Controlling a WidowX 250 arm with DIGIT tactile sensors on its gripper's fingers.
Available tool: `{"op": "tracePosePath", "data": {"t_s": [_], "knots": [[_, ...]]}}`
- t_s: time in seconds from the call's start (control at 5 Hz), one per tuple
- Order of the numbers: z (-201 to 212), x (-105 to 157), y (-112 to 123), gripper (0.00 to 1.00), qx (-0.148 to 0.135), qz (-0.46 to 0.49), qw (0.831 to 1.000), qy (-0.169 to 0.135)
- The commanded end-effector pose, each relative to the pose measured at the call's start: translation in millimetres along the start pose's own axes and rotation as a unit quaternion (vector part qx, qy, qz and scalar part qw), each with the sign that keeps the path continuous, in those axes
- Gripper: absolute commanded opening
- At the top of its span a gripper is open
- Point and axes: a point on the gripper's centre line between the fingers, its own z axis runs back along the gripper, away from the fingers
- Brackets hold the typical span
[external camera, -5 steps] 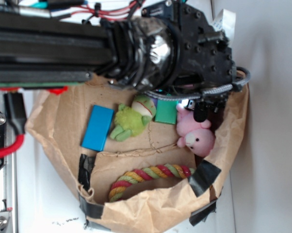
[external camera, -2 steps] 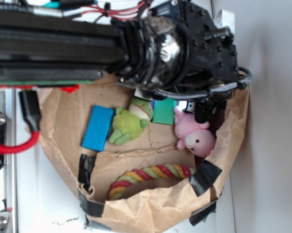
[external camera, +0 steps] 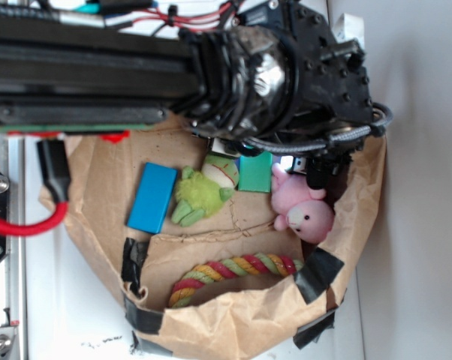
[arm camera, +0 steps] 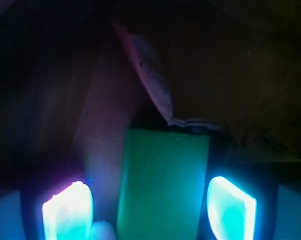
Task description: Grab the green block.
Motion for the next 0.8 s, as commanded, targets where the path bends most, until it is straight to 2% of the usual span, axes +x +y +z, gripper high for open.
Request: {"op": "tracePosePath", "data": {"t_s": [0.0,0.6], "knots": [[2.1,13.4,6.3,0.00,-0.011,0.051,0.998,-0.018],[4.5,11.2,10.2,0.00,-0.013,0.086,0.993,-0.085]]}}
